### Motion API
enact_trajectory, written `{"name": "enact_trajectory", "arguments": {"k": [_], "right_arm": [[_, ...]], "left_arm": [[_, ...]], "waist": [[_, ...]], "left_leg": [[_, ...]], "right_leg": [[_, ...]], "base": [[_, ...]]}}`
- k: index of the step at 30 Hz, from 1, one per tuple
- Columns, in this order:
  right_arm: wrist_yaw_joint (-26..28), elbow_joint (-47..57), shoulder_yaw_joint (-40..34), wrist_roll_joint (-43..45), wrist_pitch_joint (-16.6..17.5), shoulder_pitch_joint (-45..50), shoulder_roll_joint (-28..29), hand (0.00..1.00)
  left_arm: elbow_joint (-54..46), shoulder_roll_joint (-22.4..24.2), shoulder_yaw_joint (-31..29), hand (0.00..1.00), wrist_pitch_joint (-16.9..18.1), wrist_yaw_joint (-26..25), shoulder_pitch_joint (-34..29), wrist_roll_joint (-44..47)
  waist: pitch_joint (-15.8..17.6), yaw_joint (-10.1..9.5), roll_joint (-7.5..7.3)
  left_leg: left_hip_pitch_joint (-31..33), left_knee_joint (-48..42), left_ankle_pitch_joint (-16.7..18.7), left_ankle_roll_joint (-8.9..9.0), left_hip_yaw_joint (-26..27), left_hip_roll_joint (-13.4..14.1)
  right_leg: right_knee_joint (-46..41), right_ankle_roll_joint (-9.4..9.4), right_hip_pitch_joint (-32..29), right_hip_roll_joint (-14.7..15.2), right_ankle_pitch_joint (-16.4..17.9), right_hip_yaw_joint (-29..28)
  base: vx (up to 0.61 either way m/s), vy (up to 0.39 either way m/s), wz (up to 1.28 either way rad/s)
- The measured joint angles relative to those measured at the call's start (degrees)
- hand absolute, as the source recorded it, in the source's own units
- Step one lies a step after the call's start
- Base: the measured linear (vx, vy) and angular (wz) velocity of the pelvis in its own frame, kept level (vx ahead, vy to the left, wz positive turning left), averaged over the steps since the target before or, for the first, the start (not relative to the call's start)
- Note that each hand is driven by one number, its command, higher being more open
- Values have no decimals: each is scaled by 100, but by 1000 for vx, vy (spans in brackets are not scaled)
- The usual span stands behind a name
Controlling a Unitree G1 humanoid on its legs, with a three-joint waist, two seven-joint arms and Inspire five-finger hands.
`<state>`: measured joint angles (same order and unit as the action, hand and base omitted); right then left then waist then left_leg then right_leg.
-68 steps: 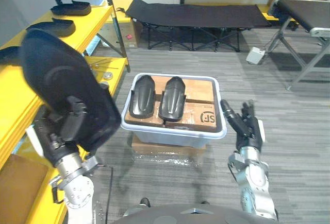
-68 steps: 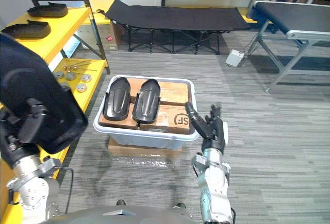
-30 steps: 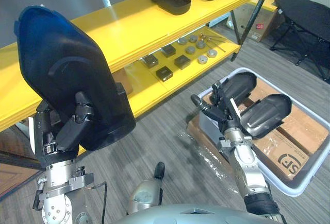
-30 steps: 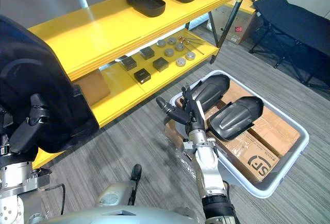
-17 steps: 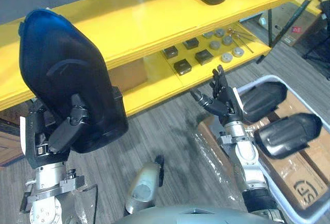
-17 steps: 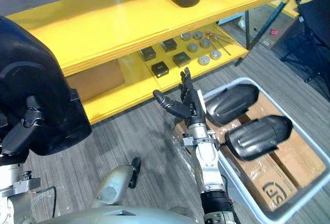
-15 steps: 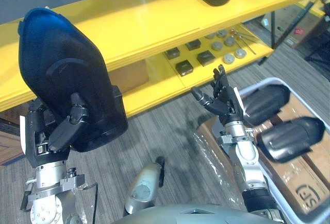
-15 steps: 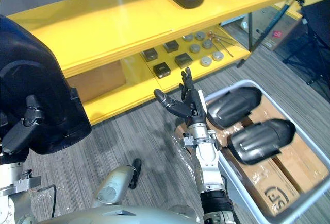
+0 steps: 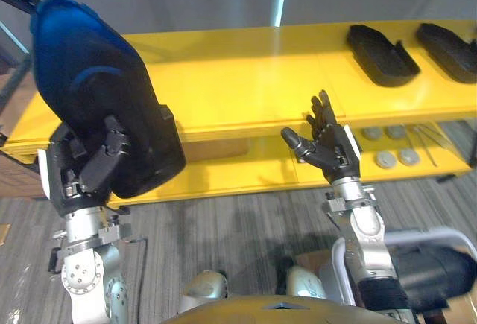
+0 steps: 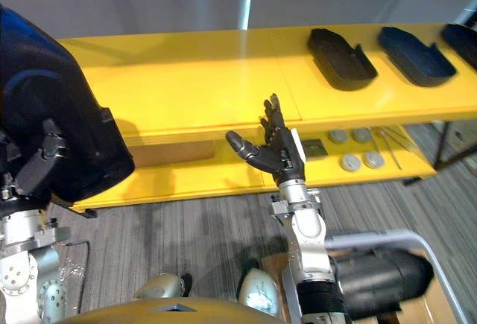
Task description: Walk over and take three plastic housings, then place them on the shelf
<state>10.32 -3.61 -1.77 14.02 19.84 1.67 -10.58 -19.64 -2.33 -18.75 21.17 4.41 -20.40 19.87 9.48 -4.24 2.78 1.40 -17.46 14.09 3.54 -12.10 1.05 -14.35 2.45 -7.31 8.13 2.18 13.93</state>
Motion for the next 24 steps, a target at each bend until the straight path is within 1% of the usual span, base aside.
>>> {"name": "enact_trajectory", "arguments": {"k": [1, 2, 3, 4, 5, 6, 7, 8, 9, 10, 11, 12, 13, 14, 15, 16, 17, 18, 19, 20, 21, 23, 24], "right_arm": [[31, -4, -103, 78, -44, 1, -37, 100], [60, -58, -216, 147, -60, 1, -46, 100], [70, -84, -235, 235, -61, 9, -49, 100], [77, -92, -265, 255, -61, 46, -50, 100], [97, -89, -273, 256, -57, 53, -46, 100], [105, -88, -275, 255, -37, 59, -9, 100], [127, -45, -331, 256, 11, 59, 32, 100], [136, -21, -375, 260, 40, 60, 43, 100], [134, -7, -461, 259, 80, 59, 125, 100], [92, -9, -483, 258, 80, 72, 152, 100], [61, -10, -474, 256, 82, 78, 162, 100], [4, -5, -447, 239, 95, 96, 131, 100], [-68, -8, -458, 213, 111, 104, 128, 100], [-138, -3, -460, 213, 110, 129, 200, 100], [-208, 31, -391, 205, 142, 203, 311, 100], [-232, 43, -351, 208, 153, 225, 405, 100], [-235, 62, -322, 209, 153, 223, 434, 100], [-238, 113, -262, 208, 152, 224, 466, 100], [-238, 315, -144, 195, 154, 270, 518, 100], [-245, 421, -114, 172, 154, 302, 550, 100], [-267, 631, -90, -11, 154, 381, 634, 100], [-355, 909, -61, -223, 152, 563, 643, 100], [-359, 949, -73, -250, 147, 618, 641, 100]], "left_arm": [[0, 24, 20, 0, -2, 27, 3, -4], [0, 25, 44, 0, -2, 50, 8, -5], [0, 27, 57, 0, -2, 58, 8, -5], [1, 40, 89, 0, -4, 71, -1, -3], [-2, 51, 94, 0, -3, 110, 5, -3], [-2, 49, 99, 0, -2, 150, 4, -3], [-3, 44, 120, 0, 3, 246, 31, -12], [-4, 44, 152, 0, 3, 286, 43, -23], [-7, 45, 224, 0, 5, 324, 40, -71], [-4, 53, 257, 0, 4, 331, 31, -231], [-5, 51, 267, 0, 5, 340, 17, -264], [-5, 69, 304, 0, 4, 349, 4, -252], [5, 81, 335, 0, 2, 366, 35, -242], [9, 47, 329, 0, -7, 365, 65, -242], [-10, -48, 322, 0, -9, 335, 124, -223], [-6, -134, 322, 0, -68, 328, 226, -223], [-8, -148, 322, 0, -137, 325, 270, -222], [-7, -150, 322, 0, -257, 317, 286, -218], [-8, -150, 317, 0, -435, 303, 255, -199], [-16, -149, 330, 0, -528, 317, 255, -161], [-19, -149, 406, 0, -697, 328, 262, 11], [-23, -111, 635, 0, -944, 348, 284, 280], [-23, -89, 697, 0, -1027, 371, 307, 302]], "waist": [[-11, -2, 74], [-4, -15, 130], [6, -17, 140], [27, -34, 155], [50, -38, 128], [67, -37, 90], [49, -4, 104], [46, 1, 115], [42, 12, 128], [48, 62, 128], [46, 84, 138], [7, 141, 252], [-33, 140, 369], [-39, 152, 268], [-46, 173, 7], [-36, 172, -142], [-66, 165, -246], [-59, 149, -251], [-58, 153, -249], [-60, 155, -253], [-66, 187, -263], [-70, 329, -270], [-73, 358, -274]], "left_leg": [[-2, -29, -78, 109, 113, 91], [-2, -287, -95, 127, 245, 159], [17, -511, -95, 128, 333, 170], [81, -1103, -121, 157, 514, 188], [251, -1724, -75, 142, 706, 224], [293, -1754, 4, 81, 831, 272], [426, -1576, 62, 13, 1047, 431], [496, -1414, 62, 10, 1136, 532], [621, -1028, 13, -12, 1214, 722], [638, -600, -171, 10, 1207, 852], [604, -381, -335, 46, 1190, 887], [498, -37, -714, 66, 1162, 1005], [363, 71, -945, 584, 1210, 1020], [288, 65, -888, 473, 1340, 885], [216, 187, -882, 351, 1529, 635], [191, 274, -904, 242, 1717, 463], [172, 283, -907, 218, 1807, 439], [117, 306, -890, 183, 1931, 443], [-18, 419, -884, 172, 2139, 448], [-68, 472, -884, 171, 2215, 449], [-130, 547, -882, 172, 2311, 453], [-149, 609, -871, 190, 2419, 467], [-160, 622, -867, 199, 2452, 487]], "right_leg": [[93, -27, 118, -77, 0, 79], [258, -38, 357, -159, 6, 150], [350, -52, 499, -192, 15, 158], [540, -75, 847, -221, 30, 151], [707, -95, 1149, -170, 42, 127], [768, -96, 1248, -143, 43, 124], [871, -100, 1357, -91, 59, 99], [920, -114, 1385, -69, 85, 63], [951, -75, 1401, 12, 127, -23], [900, 55, 1420, 119, 202, -105], [832, 161, 1416, 169, 252, -161], [696, 360, 1381, 218, 355, -288], [621, 556, 1384, 242, 401, -460], [637, 591, 1408, 405, 388, -544], [738, 678, 1388, 692, 328, -667], [808, 747, 1337, 892, 187, -728], [856, 768, 1344, 922, 72, -708], [963, 783, 1338, 935, -143, -596], [1099, 844, 1333, 935, -383, -461], [1149, 870, 1328, 935, -442, -434], [1187, 865, 1299, 933, -478, -386], [1219, 863, 1244, 892, -478, -309], [1252, 862, 1239, 869, -477, -311]], "base": [[374, -236, 61], [293, -170, 31], [243, -127, 7], [216, -68, -11], [199, -43, -18], [160, 10, -16], [104, 28, -12], [106, 75, -20], [95, 151, -25], [107, 254, -29], [92, 368, -36], [120, 483, -56], [119, 445, -60], [155, 422, -58], [141, 333, -41], [133, 300, -39], [108, 193, -42], [102, 153, -64], [85, 123, -65], [68, 107, -67], [35, 29, -40], [19, 0, -29], [-6, -37, -25]]}}
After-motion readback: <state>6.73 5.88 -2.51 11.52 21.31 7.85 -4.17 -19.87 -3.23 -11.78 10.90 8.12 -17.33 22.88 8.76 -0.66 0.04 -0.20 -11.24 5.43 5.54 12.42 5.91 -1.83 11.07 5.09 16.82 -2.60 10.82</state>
